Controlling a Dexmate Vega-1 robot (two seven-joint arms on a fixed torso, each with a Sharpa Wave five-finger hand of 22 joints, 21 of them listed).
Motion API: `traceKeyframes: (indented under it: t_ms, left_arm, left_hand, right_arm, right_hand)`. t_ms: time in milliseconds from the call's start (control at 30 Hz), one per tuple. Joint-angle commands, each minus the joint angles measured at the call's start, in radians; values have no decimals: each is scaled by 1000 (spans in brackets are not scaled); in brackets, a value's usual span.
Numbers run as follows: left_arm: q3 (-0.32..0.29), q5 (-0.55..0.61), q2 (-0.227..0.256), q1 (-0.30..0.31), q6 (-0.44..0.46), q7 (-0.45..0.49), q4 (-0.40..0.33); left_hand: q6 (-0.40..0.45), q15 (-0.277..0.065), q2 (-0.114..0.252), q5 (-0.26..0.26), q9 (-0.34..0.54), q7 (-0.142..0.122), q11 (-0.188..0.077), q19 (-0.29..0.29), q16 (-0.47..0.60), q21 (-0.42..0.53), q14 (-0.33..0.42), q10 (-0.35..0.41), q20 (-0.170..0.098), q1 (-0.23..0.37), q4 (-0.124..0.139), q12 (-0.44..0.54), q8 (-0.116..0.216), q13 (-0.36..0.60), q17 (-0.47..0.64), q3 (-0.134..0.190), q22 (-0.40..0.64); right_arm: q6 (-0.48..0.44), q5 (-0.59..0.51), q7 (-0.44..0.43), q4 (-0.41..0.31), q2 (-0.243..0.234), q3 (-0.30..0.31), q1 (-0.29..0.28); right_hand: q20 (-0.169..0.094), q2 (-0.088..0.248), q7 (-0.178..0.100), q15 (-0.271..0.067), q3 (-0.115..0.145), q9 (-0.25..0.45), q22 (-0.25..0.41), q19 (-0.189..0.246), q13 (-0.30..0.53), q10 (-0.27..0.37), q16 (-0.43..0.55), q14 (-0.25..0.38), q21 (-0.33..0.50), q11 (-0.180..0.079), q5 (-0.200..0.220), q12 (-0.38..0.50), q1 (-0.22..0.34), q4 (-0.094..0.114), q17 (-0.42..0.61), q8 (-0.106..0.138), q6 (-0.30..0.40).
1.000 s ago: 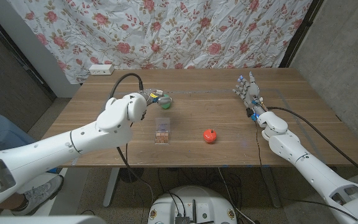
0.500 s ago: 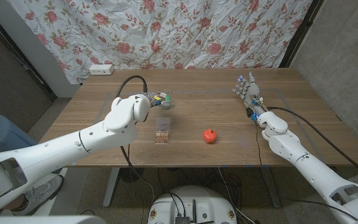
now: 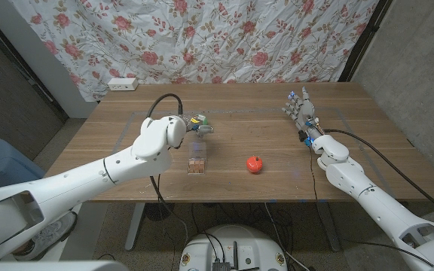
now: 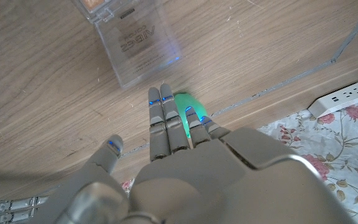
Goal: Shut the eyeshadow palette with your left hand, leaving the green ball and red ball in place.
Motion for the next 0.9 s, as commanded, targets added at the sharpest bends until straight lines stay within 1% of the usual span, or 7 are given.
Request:
traceKeyframes:
  t_ms: [33, 300, 433, 500, 633, 700, 900]
  left_arm:
    - [-13, 3, -31, 12, -16, -25, 35]
    - [-17, 11, -30, 13, -15, -29, 38]
    - [-19, 17, -28, 18, -10, -28, 36]
    - [-20, 23, -26, 20, -8, -29, 34]
    - [-27, 22, -25, 27, -10, -26, 31]
    - [-26, 28, -23, 28, -12, -25, 29]
    - [-36, 38, -26, 47, -4, -1, 25]
  left_hand:
    - [18, -2, 65, 5, 5, -2, -5, 8, 7, 8, 18, 32, -3, 5, 8, 5, 7, 2, -1, 1, 3]
    - [74, 4, 66, 5, 7, 5, -4, 21, 8, 6, 65, 117, 1, 7, 21, 17, 12, 7, -2, 2, 3]
    - [82, 5, 64, 5, 8, 8, -4, 28, 12, 7, 85, 131, 3, 6, 24, 16, 11, 8, -1, 1, 2]
    - [85, -3, 64, 5, 9, 10, 2, 27, 15, 5, 105, 153, 2, 5, 27, 20, 9, 9, 0, 0, 2]
    - [111, -12, 64, 5, 11, 10, -14, 26, 18, 2, 143, 196, 3, 6, 32, 25, 11, 12, 0, 0, 2]
    - [119, -13, 63, 5, 11, 11, -12, 26, 20, 1, 156, 204, 2, 5, 33, 26, 12, 13, 0, -1, 2]
    - [173, -32, 60, 5, 14, -6, -29, 31, 27, 1, 230, 277, -1, 5, 36, 36, 19, 17, 2, -4, 1]
  right_arm:
    - [1, -2, -6, -1, 1, 0, -1]
    - [0, 0, 0, 0, 0, 0, 0]
    - [0, 0, 0, 0, 0, 0, 0]
    - [0, 0, 0, 0, 0, 0, 0]
    - [0, 0, 0, 0, 0, 0, 0]
    - [0, 0, 0, 0, 0, 0, 0]
    - [0, 0, 0, 0, 0, 0, 0]
  right_hand:
    - [0, 98, -10, -118, 0, 5, 3, 4, 2, 0, 6, -4, 6, -9, 3, 5, 0, 7, 4, 5, 1]
    - [0, 99, -10, -117, 0, 5, 3, 4, 2, 0, 6, -4, 6, -8, 3, 6, 0, 7, 4, 5, 1]
    - [0, 98, -8, -116, 0, 5, 3, 4, 2, -1, 6, -4, 6, -8, 3, 5, 0, 6, 4, 5, 1]
    - [0, 98, -9, -116, 0, 5, 3, 4, 2, 0, 6, -4, 6, -9, 3, 5, 0, 6, 4, 5, 1]
    - [0, 98, -9, -118, 0, 5, 3, 4, 2, 0, 6, -4, 6, -8, 3, 6, 0, 6, 4, 5, 2]
    - [1, 98, -8, -118, 0, 5, 3, 4, 2, 1, 6, -4, 6, -8, 3, 6, 0, 6, 4, 5, 2]
    - [0, 98, -8, -118, 0, 5, 3, 4, 2, 0, 6, -4, 6, -8, 3, 5, 0, 6, 4, 5, 2]
